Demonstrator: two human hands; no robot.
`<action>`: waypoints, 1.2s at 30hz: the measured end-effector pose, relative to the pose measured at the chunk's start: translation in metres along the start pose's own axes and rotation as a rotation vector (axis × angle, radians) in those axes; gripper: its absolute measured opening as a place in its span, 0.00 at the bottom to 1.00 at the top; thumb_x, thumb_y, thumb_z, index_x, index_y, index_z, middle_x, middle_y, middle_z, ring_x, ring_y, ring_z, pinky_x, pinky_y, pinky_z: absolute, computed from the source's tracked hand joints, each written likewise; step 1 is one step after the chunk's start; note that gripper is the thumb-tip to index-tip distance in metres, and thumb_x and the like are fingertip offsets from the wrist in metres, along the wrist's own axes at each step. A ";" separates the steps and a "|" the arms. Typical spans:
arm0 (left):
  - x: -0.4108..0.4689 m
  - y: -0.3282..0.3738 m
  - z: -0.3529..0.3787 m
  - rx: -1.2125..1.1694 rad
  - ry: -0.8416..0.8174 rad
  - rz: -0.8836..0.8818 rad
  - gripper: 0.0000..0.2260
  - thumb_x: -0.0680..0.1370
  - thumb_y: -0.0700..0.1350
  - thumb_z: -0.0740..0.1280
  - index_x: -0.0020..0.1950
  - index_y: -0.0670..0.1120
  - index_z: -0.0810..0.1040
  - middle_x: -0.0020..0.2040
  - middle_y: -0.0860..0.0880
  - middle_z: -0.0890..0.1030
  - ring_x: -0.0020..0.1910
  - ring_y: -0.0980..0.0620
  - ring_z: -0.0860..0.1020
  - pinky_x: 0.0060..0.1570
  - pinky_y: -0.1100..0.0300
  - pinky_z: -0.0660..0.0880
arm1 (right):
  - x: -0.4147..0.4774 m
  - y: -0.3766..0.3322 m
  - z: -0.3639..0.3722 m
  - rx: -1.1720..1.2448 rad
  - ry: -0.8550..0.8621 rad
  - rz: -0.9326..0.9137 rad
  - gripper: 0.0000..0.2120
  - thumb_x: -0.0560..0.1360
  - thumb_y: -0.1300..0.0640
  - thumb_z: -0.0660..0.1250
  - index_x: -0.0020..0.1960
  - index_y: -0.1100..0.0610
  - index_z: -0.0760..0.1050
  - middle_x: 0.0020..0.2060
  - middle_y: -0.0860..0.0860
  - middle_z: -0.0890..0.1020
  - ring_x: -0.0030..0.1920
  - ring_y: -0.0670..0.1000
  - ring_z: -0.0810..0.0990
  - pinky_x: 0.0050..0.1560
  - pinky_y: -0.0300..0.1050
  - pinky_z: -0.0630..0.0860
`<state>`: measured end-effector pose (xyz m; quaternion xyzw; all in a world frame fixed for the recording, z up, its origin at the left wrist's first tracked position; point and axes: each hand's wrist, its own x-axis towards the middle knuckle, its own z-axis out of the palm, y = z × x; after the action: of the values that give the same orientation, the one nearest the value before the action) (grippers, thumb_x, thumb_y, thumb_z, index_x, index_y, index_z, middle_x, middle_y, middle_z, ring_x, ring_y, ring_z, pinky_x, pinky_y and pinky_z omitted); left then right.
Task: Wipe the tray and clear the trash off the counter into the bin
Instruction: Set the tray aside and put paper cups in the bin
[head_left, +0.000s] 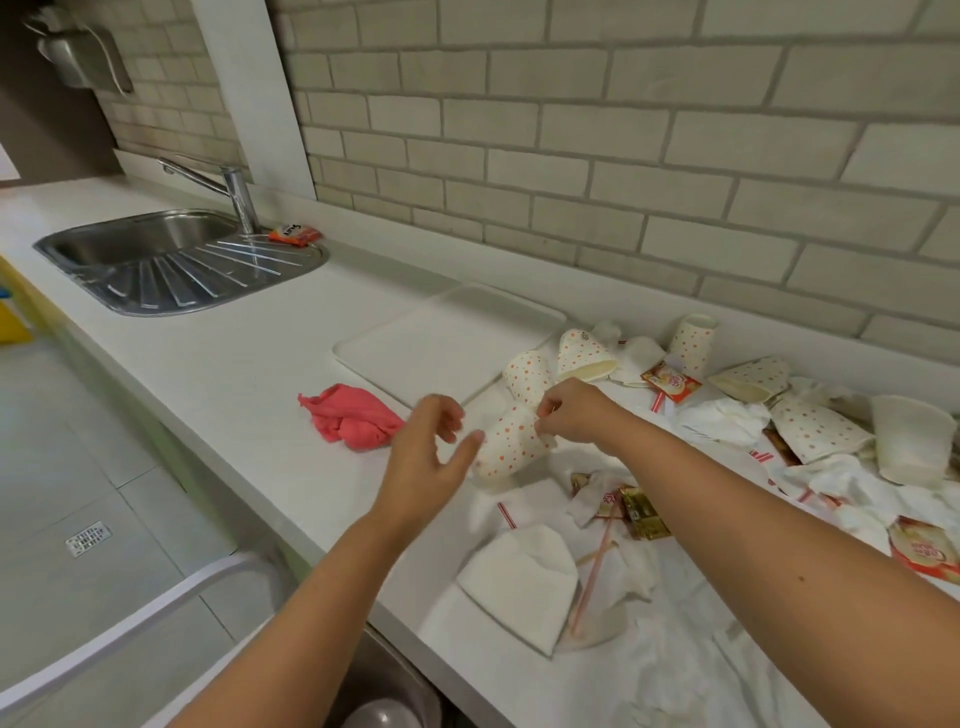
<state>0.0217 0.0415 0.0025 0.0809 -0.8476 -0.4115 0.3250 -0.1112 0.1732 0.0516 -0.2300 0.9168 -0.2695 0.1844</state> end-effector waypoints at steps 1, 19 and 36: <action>-0.008 0.002 0.007 -0.003 -0.061 0.017 0.08 0.72 0.46 0.70 0.45 0.48 0.71 0.41 0.48 0.77 0.40 0.57 0.73 0.39 0.75 0.66 | -0.003 0.002 -0.002 0.019 0.018 -0.014 0.13 0.73 0.65 0.66 0.33 0.55 0.69 0.37 0.50 0.75 0.44 0.51 0.73 0.42 0.41 0.69; -0.062 0.033 0.032 0.306 -0.604 -0.322 0.32 0.70 0.51 0.74 0.70 0.50 0.65 0.63 0.47 0.70 0.60 0.51 0.70 0.56 0.64 0.65 | -0.066 0.018 -0.018 0.007 0.147 -0.209 0.05 0.76 0.62 0.65 0.50 0.61 0.78 0.46 0.52 0.77 0.47 0.51 0.74 0.46 0.43 0.72; -0.155 -0.008 -0.107 0.299 0.228 -0.871 0.12 0.72 0.39 0.70 0.55 0.42 0.77 0.53 0.43 0.78 0.48 0.45 0.75 0.51 0.49 0.74 | -0.137 -0.061 0.095 -0.168 -0.052 -0.955 0.05 0.74 0.65 0.62 0.49 0.63 0.76 0.45 0.55 0.76 0.43 0.52 0.72 0.42 0.42 0.67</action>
<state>0.2072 0.0296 -0.0304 0.5193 -0.7438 -0.3713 0.1981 0.0658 0.1599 0.0419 -0.6460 0.7223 -0.2431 0.0438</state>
